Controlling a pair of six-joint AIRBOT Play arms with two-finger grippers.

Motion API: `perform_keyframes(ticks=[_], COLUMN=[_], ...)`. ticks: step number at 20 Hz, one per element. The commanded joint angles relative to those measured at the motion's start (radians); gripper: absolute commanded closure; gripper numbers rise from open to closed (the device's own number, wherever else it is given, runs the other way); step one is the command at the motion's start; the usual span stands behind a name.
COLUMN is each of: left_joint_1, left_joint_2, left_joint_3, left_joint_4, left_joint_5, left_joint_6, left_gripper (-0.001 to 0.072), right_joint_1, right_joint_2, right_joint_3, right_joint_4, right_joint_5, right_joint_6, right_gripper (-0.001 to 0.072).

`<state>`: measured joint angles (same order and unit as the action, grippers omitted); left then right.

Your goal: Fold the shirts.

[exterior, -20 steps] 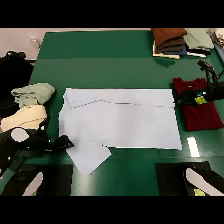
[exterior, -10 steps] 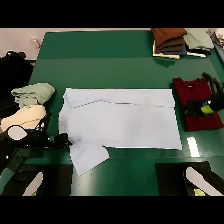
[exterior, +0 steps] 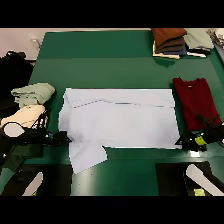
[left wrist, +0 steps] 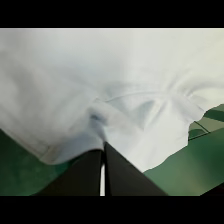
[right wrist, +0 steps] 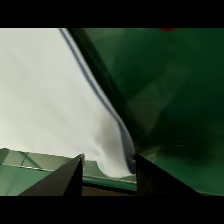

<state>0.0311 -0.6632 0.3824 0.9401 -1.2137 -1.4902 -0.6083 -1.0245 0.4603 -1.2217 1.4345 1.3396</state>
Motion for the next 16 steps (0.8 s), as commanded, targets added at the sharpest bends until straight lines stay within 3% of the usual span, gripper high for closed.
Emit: perform_keyframes(ticks=[1, 2, 3, 7, 11, 13, 16], left_joint_1=[0.0, 0.0, 0.0, 0.0, 0.0, 0.0, 0.0], left_joint_2=[0.0, 0.001, 0.007, 0.188, 0.335, 0.322, 0.23], left_joint_3=[0.006, 0.02, 0.045, 0.108, 0.111, 0.126, 0.15], left_joint_4=[0.004, 0.021, 0.053, 0.21, 0.227, 0.227, 0.225], left_joint_5=[-0.027, -0.055, -0.088, -0.246, -0.487, -0.501, -0.376], left_joint_6=[0.009, 0.01, 0.006, -0.087, -0.143, -0.141, -0.111], left_gripper=[0.0685, 0.0686, 0.0687, 0.0687, 0.0686, 0.0687, 0.0687], right_joint_1=[0.075, 0.127, 0.172, 0.298, 0.326, 0.325, 0.325], right_joint_2=[-0.046, -0.042, -0.027, 0.109, 0.28, 0.336, 0.314], right_joint_3=[-0.028, -0.009, 0.011, 0.105, 0.172, 0.208, 0.286], right_joint_4=[0.044, 0.041, 0.041, -0.045, -0.151, -0.16, -0.158], right_joint_5=[-0.064, -0.06, -0.054, 0.024, 0.16, 0.152, 0.108], right_joint_6=[-0.014, -0.014, -0.014, 0.011, 0.021, 0.025, 0.029], right_gripper=[0.0426, 0.0583, 0.0681, 0.0698, 0.0698, 0.0698, 0.0698])
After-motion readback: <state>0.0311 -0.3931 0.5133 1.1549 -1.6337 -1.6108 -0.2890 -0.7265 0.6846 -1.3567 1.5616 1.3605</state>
